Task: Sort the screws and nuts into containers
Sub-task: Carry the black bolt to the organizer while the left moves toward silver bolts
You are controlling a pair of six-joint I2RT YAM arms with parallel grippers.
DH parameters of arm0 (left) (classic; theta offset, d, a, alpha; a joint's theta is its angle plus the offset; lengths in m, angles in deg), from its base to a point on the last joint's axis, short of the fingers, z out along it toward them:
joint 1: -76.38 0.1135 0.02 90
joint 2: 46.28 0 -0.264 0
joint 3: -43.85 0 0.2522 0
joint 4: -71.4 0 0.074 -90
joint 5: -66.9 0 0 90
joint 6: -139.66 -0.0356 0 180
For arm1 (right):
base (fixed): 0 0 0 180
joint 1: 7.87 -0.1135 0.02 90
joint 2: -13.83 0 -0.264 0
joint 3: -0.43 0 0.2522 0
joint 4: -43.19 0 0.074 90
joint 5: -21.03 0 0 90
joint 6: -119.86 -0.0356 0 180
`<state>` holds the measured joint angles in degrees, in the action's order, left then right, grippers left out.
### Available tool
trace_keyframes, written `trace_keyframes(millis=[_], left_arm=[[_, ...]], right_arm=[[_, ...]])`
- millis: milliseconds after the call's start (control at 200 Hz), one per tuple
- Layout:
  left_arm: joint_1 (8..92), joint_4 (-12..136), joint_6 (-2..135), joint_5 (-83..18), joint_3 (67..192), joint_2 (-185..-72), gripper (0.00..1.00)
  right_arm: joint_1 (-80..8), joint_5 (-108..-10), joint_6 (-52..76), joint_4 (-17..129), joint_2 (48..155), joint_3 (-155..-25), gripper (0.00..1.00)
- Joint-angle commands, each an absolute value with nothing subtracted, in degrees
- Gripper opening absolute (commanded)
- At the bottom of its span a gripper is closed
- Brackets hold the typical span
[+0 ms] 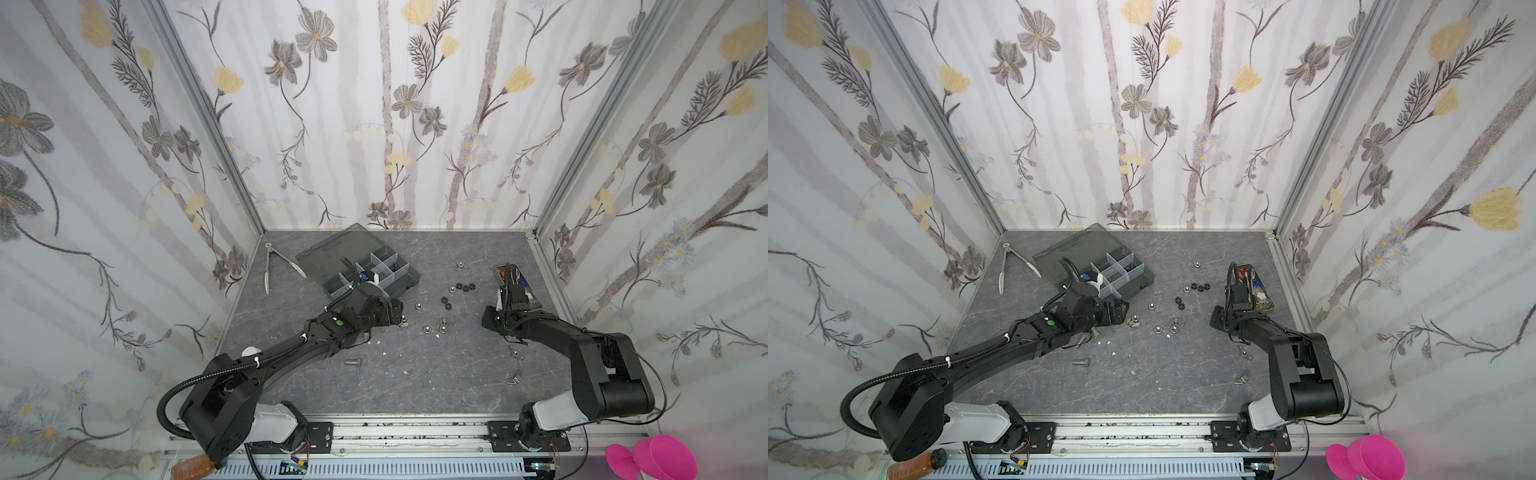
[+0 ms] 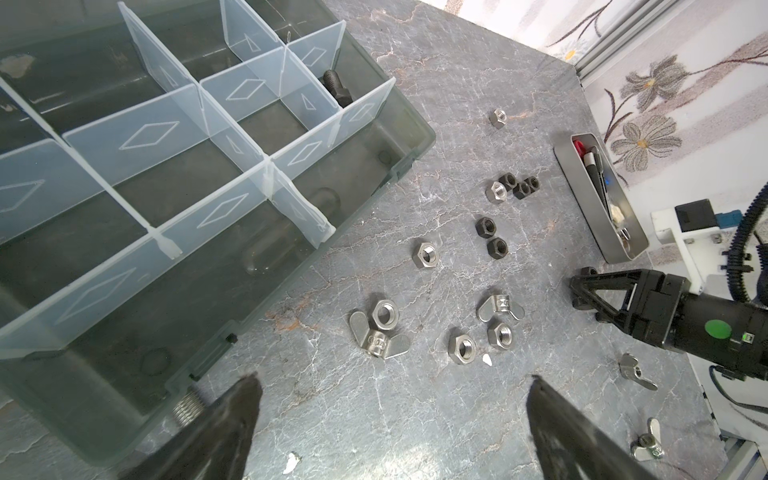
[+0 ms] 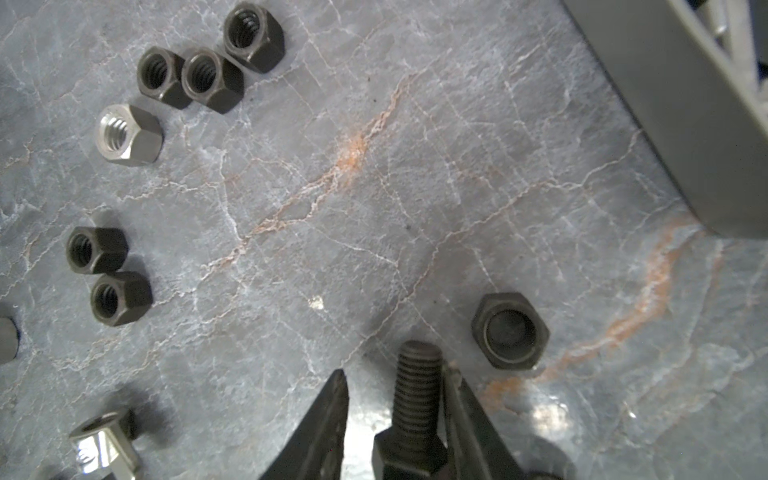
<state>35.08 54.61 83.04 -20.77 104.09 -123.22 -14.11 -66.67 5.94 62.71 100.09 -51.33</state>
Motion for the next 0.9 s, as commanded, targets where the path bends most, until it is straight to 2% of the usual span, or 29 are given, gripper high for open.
trace_keyframes(millis=[0,170,465,744,894], left_arm=[[35.1,56.15,83.34,-20.46,104.01,-123.78,1.0],[35.07,56.15,83.26,-20.46,104.21,-124.59,1.0],[35.1,55.93,83.48,-20.47,104.46,-125.04,1.0],[35.07,55.34,83.47,-20.11,104.33,-124.59,1.0],[35.07,55.27,83.41,-19.8,104.22,-124.51,1.0]], right_arm=[[-14.11,-68.61,5.78,63.37,100.89,-52.01,0.39],[-14.11,-68.88,5.86,63.2,101.88,-52.0,0.37],[-14.29,-68.76,6.57,63.45,103.16,-52.68,0.18],[-14.48,-68.75,6.76,63.72,103.13,-52.99,0.05],[-14.68,-67.44,6.91,63.53,102.05,-53.15,0.02]])
